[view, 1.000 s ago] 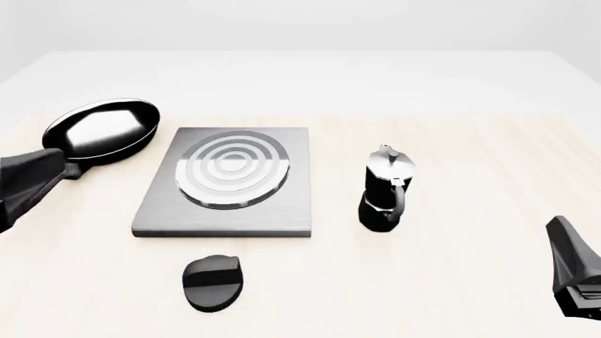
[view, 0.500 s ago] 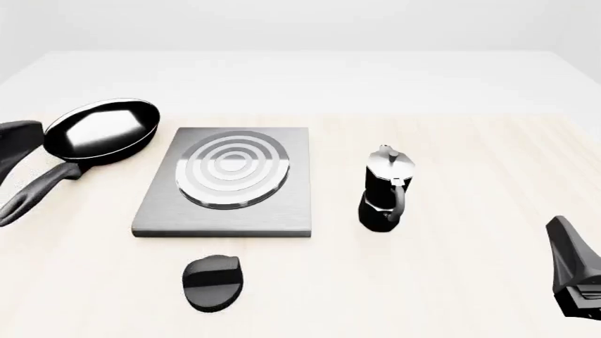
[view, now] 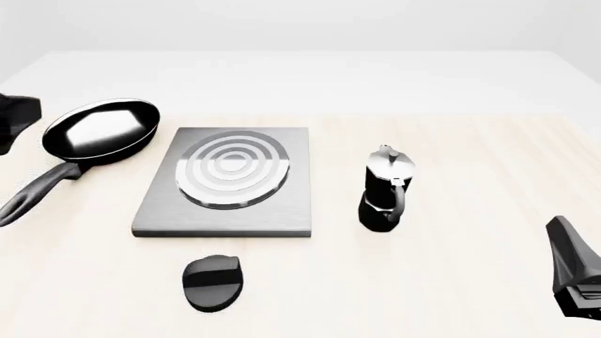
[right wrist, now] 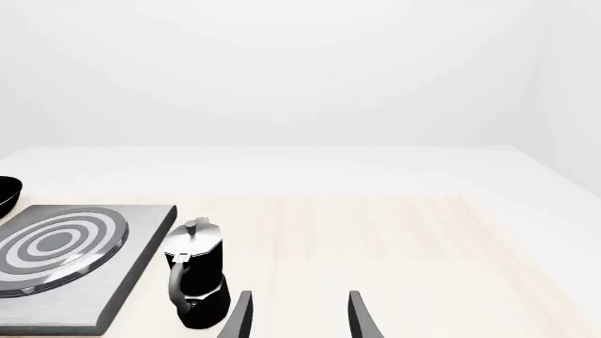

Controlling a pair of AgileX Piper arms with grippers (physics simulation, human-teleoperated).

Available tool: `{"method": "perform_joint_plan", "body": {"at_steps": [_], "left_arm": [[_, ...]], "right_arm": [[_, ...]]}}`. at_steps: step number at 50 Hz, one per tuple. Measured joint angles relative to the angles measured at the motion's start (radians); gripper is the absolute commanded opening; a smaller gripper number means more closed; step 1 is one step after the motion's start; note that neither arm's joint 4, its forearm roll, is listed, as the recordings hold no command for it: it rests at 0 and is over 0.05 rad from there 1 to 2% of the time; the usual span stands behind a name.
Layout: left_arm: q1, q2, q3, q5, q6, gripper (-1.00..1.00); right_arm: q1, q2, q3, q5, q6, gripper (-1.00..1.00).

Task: Turn on the stove and put the frying pan on it.

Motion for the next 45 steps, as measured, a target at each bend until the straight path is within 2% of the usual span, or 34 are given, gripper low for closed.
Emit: {"method": "perform_joint_plan", "body": {"at_steps": [18, 45], "left_arm": [[0.092, 0.149, -0.038, -0.071, 0.067, 1.0], [0.178, 0.398, -0.055, -0.235, 0.115, 1.0]], "right_arm": [[0.0, 0.0, 0.0, 0.0, 0.0, 1.0], [0.0, 0.0, 0.0, 0.0, 0.0, 1.0]]}}
